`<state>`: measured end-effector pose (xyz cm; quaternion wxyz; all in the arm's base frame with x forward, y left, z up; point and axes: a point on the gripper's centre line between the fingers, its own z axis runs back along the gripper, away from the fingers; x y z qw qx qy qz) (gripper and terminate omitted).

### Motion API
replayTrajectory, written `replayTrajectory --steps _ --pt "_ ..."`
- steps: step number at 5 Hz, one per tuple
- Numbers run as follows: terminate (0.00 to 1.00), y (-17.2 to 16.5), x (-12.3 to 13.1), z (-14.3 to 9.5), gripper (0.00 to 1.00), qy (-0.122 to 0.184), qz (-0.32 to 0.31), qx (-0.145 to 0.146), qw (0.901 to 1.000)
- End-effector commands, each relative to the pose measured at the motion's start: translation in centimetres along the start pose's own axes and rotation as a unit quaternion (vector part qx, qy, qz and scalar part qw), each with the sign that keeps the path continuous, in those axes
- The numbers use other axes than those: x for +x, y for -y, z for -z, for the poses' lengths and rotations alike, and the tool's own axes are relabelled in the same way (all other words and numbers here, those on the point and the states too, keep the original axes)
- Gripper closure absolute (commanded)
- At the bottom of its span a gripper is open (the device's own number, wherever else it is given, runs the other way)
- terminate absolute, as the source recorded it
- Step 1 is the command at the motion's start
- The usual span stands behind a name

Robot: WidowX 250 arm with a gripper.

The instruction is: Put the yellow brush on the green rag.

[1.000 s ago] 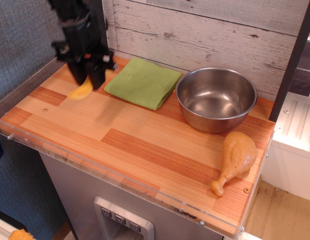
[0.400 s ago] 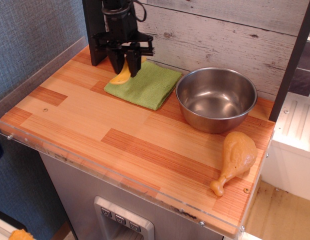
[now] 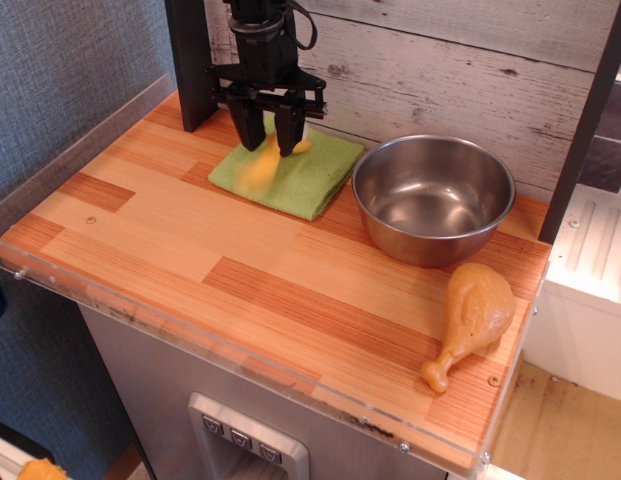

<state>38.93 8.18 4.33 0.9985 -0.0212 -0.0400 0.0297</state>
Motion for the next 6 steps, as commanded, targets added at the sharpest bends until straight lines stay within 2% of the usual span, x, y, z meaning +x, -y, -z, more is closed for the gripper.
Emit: replayTrajectory --steps 1,2,3,5,6 --pt "0.00 -0.9 -1.3 -4.4 0.00 0.049 0.015 0.010 0.9987" --pt "0.00 -1.9 -4.5 -5.4 0.00 0.031 -0.005 0.022 0.9993" --pt "0.00 -2.4 -6.2 -5.1 0.00 0.020 -0.006 0.029 0.9994" --pt "0.00 -2.9 -7.0 -4.7 0.00 0.012 0.000 0.037 0.9993" --pt "1.00 -2.9 -7.0 -4.7 0.00 0.012 0.000 0.037 0.9993"
